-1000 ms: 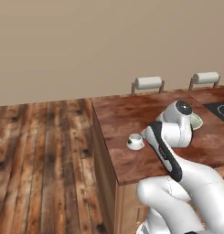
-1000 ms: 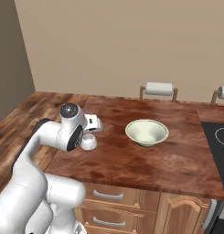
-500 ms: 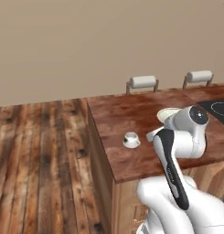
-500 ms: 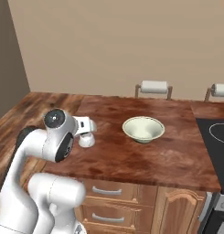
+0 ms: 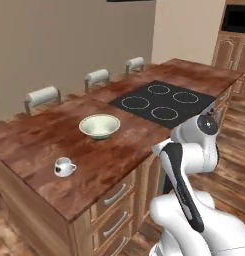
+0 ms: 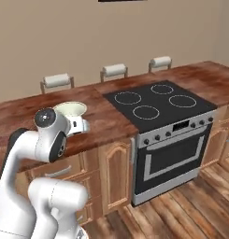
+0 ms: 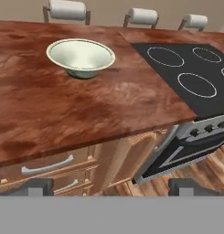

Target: Clear the mugs and bowl far away from the sink.

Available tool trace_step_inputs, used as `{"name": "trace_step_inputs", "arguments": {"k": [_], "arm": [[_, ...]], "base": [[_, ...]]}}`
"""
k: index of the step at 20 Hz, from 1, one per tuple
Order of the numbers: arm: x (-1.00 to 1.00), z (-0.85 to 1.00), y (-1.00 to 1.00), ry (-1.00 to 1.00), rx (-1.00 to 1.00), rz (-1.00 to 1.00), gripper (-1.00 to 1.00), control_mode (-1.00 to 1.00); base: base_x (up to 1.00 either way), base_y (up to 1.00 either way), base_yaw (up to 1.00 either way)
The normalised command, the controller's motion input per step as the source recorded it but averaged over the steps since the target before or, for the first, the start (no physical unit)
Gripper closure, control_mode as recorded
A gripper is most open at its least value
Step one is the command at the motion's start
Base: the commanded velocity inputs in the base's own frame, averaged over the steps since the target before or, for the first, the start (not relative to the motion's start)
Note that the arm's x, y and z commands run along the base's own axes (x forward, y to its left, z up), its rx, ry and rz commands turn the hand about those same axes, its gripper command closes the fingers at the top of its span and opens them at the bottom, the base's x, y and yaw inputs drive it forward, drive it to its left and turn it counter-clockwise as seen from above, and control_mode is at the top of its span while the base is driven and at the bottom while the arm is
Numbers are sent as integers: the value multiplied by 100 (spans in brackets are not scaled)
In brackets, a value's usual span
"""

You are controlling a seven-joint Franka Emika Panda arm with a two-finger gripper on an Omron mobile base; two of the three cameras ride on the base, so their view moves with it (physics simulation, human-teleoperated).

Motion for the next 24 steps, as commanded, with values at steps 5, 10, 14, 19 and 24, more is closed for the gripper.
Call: {"name": "trace_step_inputs", "arguments": {"k": [5, 10, 14, 19, 24], "arm": [[0, 0, 0, 0, 0, 0, -100, 100], [0, 0, 0, 0, 0, 0, -100, 100], [0, 0, 0, 0, 0, 0, -100, 100], [0, 0, 0, 0, 0, 0, -100, 100], [0, 0, 0, 0, 0, 0, -100, 100]], "base": [[-8, 2, -100], [0, 0, -100], [0, 0, -100], [0, 0, -100], [0, 0, -100]]}}
